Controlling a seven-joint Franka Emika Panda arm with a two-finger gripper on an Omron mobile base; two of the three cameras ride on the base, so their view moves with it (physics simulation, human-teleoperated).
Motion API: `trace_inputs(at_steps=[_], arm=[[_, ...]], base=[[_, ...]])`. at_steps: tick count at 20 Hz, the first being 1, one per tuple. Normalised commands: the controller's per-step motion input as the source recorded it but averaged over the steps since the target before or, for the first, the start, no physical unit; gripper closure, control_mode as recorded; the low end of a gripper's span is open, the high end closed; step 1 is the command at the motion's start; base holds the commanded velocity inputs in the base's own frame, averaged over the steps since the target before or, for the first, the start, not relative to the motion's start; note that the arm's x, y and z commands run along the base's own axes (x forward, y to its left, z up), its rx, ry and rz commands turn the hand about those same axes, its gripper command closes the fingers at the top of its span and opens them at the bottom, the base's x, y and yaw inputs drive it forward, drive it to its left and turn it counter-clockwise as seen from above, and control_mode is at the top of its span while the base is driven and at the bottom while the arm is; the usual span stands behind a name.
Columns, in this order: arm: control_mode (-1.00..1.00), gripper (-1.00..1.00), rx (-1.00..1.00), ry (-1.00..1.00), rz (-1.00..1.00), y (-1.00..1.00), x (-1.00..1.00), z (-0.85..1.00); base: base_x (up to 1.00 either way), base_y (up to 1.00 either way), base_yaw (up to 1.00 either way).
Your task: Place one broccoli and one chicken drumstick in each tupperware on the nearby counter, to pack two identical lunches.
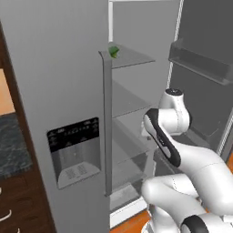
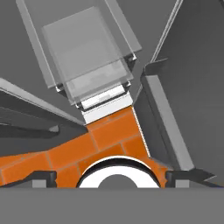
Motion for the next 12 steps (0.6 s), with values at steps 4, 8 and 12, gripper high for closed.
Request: trace_inputs(at_steps=[4,8,12], arm=[[1.00,-1.00,0.00,0.00,0.00,0.00,0.00,0.00],[1.00,-1.00,0.00,0.00,0.00,0.00,0.00,0.00],[1.00,-1.00,0.00,0.00,0.00,0.00,0.00,0.00]], base=[[0.69,-0.01,0.29],[0.73,-0.34,0.33],[0.39,-0.78,0.26]])
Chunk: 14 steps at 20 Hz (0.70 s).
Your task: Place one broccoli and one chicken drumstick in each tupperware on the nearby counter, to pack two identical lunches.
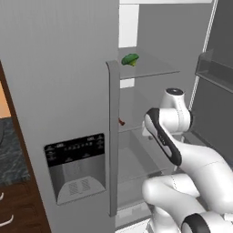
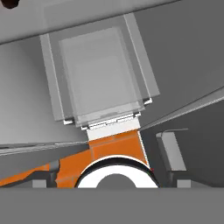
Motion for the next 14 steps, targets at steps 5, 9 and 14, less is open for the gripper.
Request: trace_inputs(at_steps=[5,9,14], arm=[[-1.00,-1.00,-0.02,-0.06,0.07,0.24,0.44,0.45],[-1.00,-1.00,0.00,-0.26,0.33,-0.02,0.86,0.65],[-1.00,-1.00,0.01,-0.26,0.49,0.08,0.96,-0.03]], base=[[0.15,-0.08,0.08],[0.00,0.00,0.00],[0.00,0.00,0.00]])
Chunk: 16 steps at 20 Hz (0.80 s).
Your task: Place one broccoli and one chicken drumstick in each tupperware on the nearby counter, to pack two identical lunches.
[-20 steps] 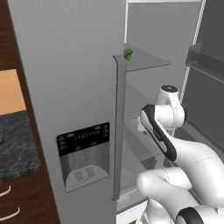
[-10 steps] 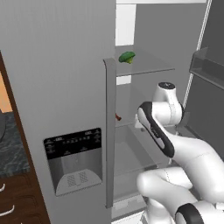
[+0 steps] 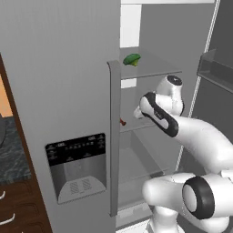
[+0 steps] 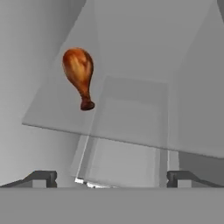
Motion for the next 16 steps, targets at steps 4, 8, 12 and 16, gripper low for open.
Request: trace_inputs(at_steps=[4,8,12,16], arm=[[-1.00,-1.00,0.03,0.00,0.50,0.28,0.89,0.00],[-1.00,-1.00,0.00,0.00,0.07,0.97,0.93,-0.44],[-1.00,-1.00,0.00,0.02,0.00,0.62,0.64,-0.38],[-1.00,-1.00,0.00,0.08,0.01,0.12,0.41,-0.15]], base=[[0.00,0.00,0.00],[0.00,0.00,0.00],[0.00,0.00,0.00],[0.00,0.00,0.00]])
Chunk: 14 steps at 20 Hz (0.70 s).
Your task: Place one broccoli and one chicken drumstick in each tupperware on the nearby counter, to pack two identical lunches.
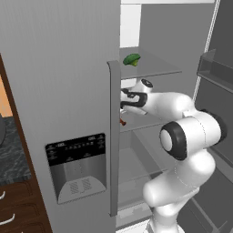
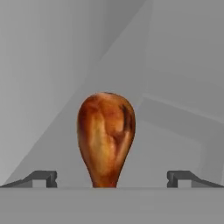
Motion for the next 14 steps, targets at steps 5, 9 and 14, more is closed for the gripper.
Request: trace_inputs(at_steps=[5,9,14], arm=[[-1.00,-1.00,-0.01,0.00,0.00,0.03,0.42,-0.34],[-1.00,-1.00,0.00,0.00,0.00,0.36,0.03,-0.16],[-1.00,-1.00,0.00,-0.01,0.00,0.15,-0.37,0.01]], base=[[0.00,0.00,0.00],[0.00,0.00,0.00],[0.00,0.00,0.00]])
